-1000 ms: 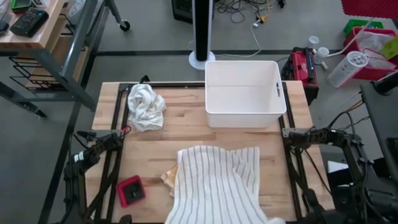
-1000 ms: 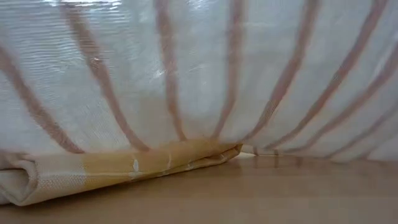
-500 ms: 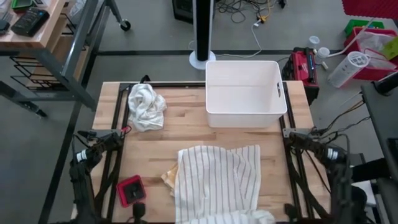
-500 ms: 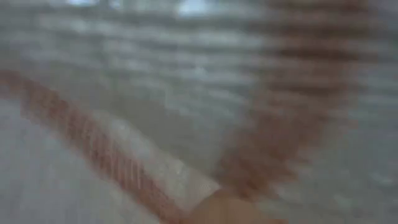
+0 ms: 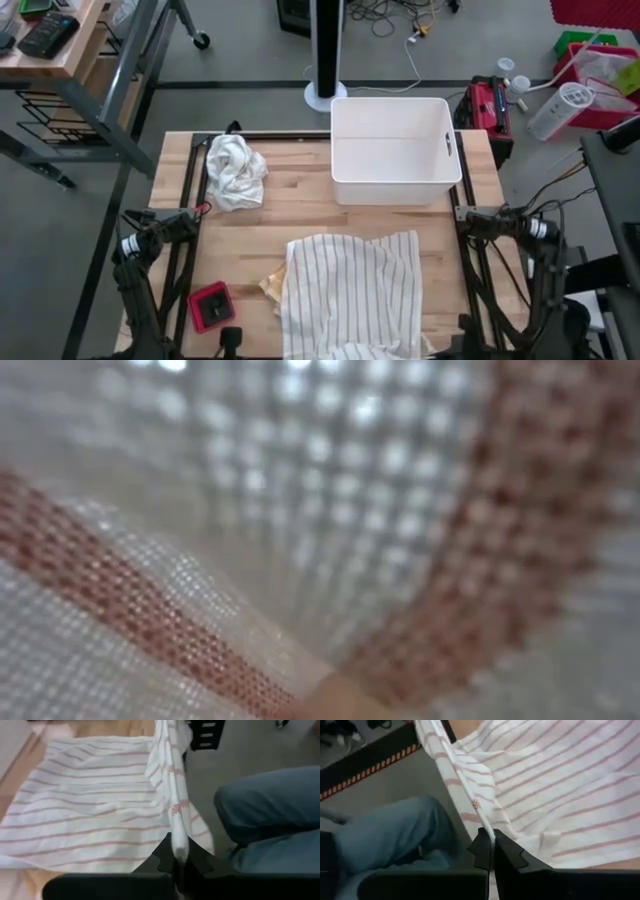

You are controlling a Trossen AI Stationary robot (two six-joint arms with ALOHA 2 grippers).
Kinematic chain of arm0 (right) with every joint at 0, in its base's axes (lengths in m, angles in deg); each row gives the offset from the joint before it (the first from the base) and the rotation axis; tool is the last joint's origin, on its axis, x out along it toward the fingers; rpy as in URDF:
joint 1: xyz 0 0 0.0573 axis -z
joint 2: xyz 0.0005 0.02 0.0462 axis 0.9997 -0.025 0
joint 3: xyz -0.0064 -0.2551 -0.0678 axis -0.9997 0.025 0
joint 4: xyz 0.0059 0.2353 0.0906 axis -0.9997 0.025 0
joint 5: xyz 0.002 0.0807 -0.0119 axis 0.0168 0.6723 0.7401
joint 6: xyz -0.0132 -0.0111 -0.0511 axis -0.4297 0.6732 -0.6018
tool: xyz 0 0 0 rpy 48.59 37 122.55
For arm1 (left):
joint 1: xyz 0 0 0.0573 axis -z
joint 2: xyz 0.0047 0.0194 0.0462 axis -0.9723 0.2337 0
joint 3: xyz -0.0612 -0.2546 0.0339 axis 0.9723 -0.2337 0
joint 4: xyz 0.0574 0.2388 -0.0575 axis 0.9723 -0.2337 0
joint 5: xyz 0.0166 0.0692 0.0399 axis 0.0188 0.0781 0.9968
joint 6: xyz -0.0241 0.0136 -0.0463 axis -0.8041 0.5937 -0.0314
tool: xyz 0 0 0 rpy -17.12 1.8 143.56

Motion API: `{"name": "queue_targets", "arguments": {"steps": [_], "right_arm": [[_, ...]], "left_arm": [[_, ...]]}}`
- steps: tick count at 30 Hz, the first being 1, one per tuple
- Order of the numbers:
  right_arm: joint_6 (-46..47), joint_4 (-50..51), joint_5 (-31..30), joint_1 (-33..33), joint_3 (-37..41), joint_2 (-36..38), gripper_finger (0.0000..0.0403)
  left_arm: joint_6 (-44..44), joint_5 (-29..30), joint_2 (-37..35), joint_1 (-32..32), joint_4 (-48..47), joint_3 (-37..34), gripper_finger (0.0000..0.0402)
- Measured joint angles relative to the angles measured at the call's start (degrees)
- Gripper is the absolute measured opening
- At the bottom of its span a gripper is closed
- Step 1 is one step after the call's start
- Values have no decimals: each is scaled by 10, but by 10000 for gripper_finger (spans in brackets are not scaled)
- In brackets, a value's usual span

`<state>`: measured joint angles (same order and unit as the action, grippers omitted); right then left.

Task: Fold towel
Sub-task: Fold the white kitchen towel

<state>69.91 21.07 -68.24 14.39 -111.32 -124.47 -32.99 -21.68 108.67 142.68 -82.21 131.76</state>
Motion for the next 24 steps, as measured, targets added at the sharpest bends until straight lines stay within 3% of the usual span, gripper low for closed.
{"name": "queue_targets", "arguments": {"steps": [6,16,24], "right_arm": [[5,4,9,16,30,-12,0],[19,10,5,46,85,-10,0],[11,-4,69,72,128,-13,0]], "left_arm": [[-33,-31,-2,-11,-6,-51,0],[-62,-18,-9,-28,14,-144,0],[-47,-21,-16,-49,49,-186,0]]}}
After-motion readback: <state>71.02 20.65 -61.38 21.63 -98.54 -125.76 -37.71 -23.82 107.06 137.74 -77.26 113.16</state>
